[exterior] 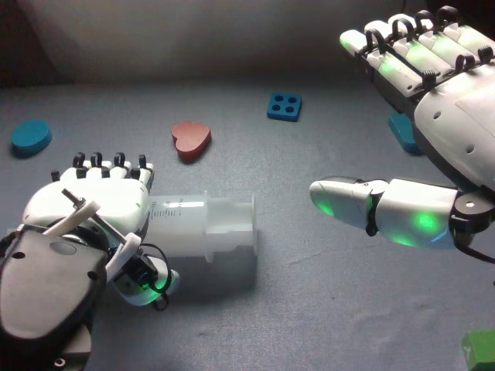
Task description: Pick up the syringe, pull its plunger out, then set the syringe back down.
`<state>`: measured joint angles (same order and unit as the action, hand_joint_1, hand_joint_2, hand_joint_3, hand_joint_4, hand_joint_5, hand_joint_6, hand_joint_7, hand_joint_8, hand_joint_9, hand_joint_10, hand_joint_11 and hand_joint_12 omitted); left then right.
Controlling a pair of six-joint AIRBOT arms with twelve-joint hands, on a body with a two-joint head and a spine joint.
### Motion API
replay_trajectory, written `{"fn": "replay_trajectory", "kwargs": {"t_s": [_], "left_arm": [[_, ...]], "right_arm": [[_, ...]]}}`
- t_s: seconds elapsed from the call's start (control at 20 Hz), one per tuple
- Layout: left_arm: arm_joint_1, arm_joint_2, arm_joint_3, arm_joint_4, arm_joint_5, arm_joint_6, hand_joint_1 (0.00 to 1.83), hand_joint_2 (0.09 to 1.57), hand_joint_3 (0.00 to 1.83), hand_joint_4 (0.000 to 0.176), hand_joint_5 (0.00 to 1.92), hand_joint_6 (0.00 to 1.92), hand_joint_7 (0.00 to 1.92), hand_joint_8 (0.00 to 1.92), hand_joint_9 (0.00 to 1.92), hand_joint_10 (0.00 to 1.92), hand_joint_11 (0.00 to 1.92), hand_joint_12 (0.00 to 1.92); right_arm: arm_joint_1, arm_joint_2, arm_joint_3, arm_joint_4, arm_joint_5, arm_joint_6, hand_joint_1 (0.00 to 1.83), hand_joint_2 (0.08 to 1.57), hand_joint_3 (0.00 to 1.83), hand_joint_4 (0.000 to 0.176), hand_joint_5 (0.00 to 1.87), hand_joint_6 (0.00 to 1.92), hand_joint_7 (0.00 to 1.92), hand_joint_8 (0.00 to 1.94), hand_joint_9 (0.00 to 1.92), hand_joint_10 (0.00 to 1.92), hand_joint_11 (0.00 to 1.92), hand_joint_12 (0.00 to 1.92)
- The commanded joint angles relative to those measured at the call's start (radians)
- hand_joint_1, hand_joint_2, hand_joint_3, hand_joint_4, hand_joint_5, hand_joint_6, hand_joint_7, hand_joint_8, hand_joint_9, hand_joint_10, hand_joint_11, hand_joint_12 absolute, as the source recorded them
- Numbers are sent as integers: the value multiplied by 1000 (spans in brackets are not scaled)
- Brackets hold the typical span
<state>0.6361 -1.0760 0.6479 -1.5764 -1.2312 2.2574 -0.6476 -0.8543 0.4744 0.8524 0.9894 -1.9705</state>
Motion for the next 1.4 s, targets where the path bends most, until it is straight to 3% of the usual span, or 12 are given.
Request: {"fn": "replay_trajectory", "kwargs": {"t_s": [0.0,0.4,0.55,1.35], "left_arm": [[0,-7,9,85,-60,-6,815,1046,2,0,46,6,32,5,0,0,24,13],[44,-69,82,122,-57,-64,839,1024,0,0,59,6,51,7,5,2,28,20],[45,-85,109,122,-46,-64,838,1027,0,0,62,6,52,6,0,0,11,16],[63,-135,231,152,18,-83,806,1064,5,0,55,3,43,0,0,0,1,16]], "right_arm": [[3,-1,2,-74,84,3,46,963,0,0,5,2,0,0,2,0,0,303],[3,-1,2,-74,84,3,41,965,0,0,21,5,6,0,17,4,0,340],[3,-2,2,-74,84,4,47,963,0,0,0,0,0,0,0,0,0,220],[3,-3,2,-74,84,5,23,972,0,0,14,0,1,0,6,2,0,346]]}}
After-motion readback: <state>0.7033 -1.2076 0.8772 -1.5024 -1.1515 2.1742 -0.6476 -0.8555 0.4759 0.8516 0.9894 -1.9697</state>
